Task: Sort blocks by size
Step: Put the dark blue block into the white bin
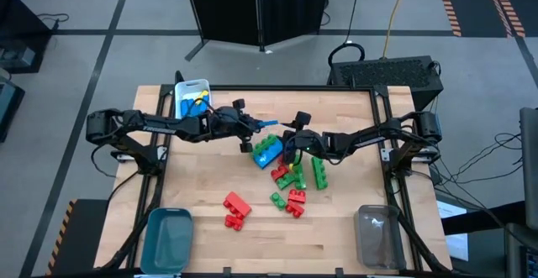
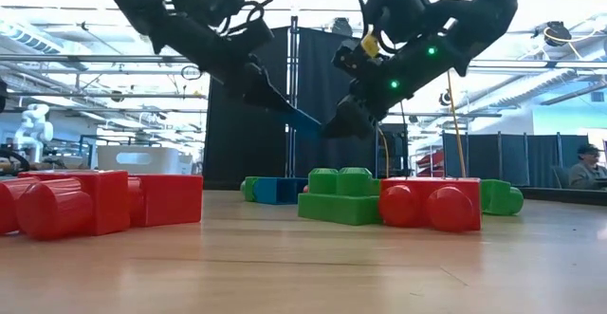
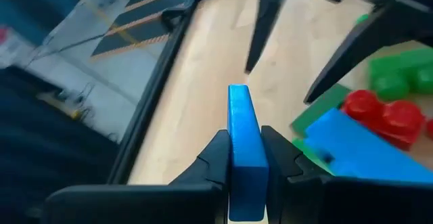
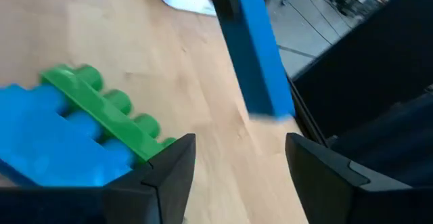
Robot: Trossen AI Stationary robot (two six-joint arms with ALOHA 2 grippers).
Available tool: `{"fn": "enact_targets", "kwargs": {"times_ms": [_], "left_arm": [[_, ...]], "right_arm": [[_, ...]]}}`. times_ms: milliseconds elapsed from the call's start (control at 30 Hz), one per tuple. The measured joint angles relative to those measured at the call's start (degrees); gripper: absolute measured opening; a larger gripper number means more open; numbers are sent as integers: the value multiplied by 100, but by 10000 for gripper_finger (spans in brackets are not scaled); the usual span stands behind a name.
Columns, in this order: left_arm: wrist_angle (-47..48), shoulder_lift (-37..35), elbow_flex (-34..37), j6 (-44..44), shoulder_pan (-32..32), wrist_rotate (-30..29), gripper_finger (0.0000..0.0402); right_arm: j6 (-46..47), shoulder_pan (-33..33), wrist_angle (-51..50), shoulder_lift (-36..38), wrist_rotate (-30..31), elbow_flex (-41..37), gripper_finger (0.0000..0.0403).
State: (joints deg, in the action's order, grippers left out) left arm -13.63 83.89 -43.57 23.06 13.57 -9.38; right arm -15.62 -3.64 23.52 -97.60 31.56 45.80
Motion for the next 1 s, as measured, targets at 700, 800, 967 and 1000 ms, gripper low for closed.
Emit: {"fn": "enact_targets", "kwargs": {"times_ms": [700,800,967,1000], "left_arm": [[3404,-1691,515,-4144,1027,-4270,31],[3130,-1691,888,-4482,1423,-4122,31],[2830,-1691,1225,-4719,2048,-3221,32],[2825,-1690,1232,-4831,2137,-3082,33]], "right_arm": [[449,-129,-158,0,139,0,231],[463,-129,-142,0,139,0,231],[536,-129,-146,0,136,-1,231],[536,-129,-146,0,136,-2,231]]}}
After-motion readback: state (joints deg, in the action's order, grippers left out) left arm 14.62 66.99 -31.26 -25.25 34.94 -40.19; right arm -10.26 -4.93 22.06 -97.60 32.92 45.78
